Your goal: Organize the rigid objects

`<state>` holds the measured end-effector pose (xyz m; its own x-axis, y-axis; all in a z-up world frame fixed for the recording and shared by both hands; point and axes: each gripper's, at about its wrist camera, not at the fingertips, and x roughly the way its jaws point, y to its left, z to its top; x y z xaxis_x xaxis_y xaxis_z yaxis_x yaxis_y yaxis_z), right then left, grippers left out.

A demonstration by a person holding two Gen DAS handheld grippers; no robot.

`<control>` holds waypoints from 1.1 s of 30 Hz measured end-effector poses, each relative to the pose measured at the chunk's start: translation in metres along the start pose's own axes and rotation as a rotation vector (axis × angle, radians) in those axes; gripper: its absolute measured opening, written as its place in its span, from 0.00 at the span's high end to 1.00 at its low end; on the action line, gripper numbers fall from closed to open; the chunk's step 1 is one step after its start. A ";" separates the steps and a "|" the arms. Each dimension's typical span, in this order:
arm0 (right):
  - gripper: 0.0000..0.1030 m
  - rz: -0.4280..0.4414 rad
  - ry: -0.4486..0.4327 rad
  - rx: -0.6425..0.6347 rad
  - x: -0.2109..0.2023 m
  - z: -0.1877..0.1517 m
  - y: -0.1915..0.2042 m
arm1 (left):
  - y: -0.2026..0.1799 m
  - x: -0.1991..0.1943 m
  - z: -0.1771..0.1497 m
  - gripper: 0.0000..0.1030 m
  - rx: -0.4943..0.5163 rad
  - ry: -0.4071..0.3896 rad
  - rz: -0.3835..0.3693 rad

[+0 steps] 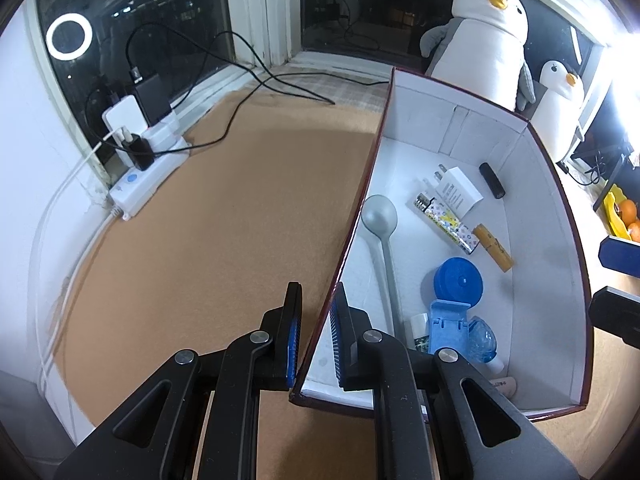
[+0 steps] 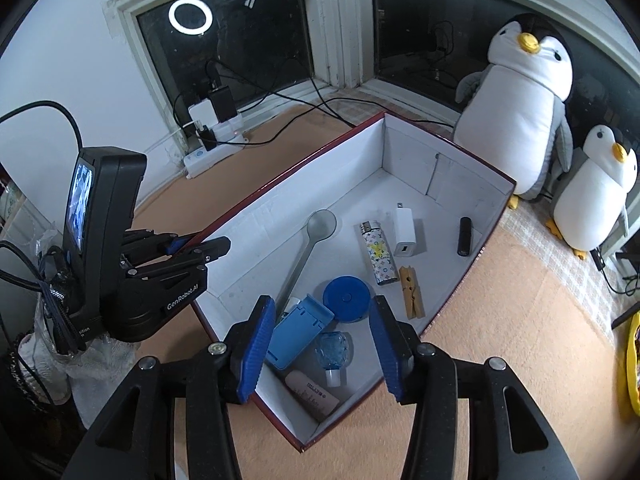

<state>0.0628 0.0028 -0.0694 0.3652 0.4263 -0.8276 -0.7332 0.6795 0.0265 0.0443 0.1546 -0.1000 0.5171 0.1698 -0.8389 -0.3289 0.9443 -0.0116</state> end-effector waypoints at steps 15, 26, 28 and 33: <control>0.42 -0.046 -0.071 0.138 -0.043 -0.029 -0.033 | -0.016 -0.038 0.000 0.78 0.044 -0.070 -0.005; 0.29 -0.120 -0.141 0.196 -0.074 -0.044 -0.046 | -0.036 -0.081 -0.007 0.49 0.083 -0.131 -0.057; 0.27 -0.141 -0.157 0.206 -0.080 -0.047 -0.048 | -0.039 -0.088 -0.009 0.45 0.086 -0.139 -0.068; 0.23 -0.176 -0.180 0.236 -0.088 -0.055 -0.053 | -0.045 -0.102 -0.013 0.40 0.089 -0.150 -0.080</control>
<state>0.0380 -0.1035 -0.0282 0.5848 0.3743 -0.7197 -0.5049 0.8623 0.0382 -0.0040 0.0913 -0.0215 0.6533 0.1267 -0.7464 -0.2144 0.9765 -0.0219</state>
